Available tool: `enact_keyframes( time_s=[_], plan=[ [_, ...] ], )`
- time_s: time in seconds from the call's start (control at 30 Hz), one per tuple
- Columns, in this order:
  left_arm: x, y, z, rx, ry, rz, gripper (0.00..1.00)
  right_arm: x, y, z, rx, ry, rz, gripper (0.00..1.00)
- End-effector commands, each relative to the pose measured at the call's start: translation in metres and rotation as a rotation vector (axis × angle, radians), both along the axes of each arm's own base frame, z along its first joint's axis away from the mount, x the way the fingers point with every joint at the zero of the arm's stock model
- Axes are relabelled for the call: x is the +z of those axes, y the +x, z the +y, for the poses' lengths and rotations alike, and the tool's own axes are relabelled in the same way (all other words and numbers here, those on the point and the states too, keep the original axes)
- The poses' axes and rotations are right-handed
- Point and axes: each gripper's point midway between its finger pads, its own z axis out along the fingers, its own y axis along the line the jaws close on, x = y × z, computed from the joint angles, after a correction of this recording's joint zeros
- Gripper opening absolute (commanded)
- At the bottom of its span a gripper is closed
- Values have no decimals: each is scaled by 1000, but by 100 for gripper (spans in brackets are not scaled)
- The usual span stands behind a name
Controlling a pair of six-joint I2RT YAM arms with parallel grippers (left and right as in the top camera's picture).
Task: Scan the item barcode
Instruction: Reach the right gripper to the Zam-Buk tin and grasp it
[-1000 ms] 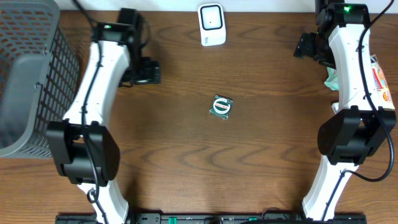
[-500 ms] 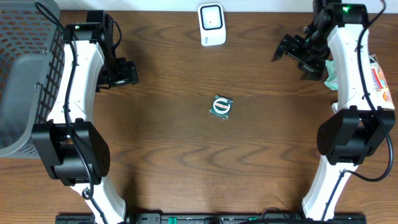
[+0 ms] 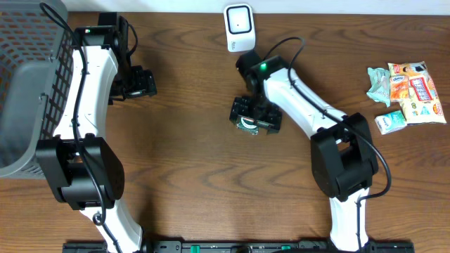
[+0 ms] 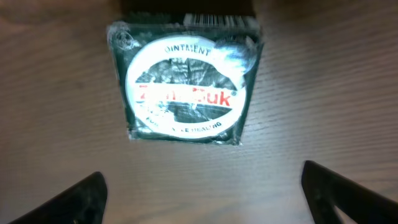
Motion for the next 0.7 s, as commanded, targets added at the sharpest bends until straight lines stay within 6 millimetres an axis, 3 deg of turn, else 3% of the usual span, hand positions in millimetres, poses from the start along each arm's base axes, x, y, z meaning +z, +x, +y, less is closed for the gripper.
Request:
enact_keyframes(
  time_s=[0.0, 0.1, 0.2, 0.3, 0.53, 0.63, 0.67],
  plan=[
    [-5, -3, 2, 15, 7, 20, 98, -9, -2, 5, -74, -24, -31, 91],
    [-5, -3, 2, 15, 7, 20, 98, -20, 7, 4, -69, -42, -94, 90],
    [-5, -3, 2, 15, 7, 20, 98, -27, 14, 2, -57, -52, -132, 76],
    [-5, -3, 2, 15, 7, 20, 98, -36, 15, 3, -32, -39, -153, 76],
    [-5, -3, 2, 15, 7, 20, 98, -38, 23, 2, 293, -21, -217, 71],
    [-5, -3, 2, 15, 7, 20, 98, -25, 31, -10, 336, -28, -208, 52],
    [-5, -3, 2, 15, 7, 20, 98, -21, 34, -13, 342, -28, -209, 42]
  ],
)
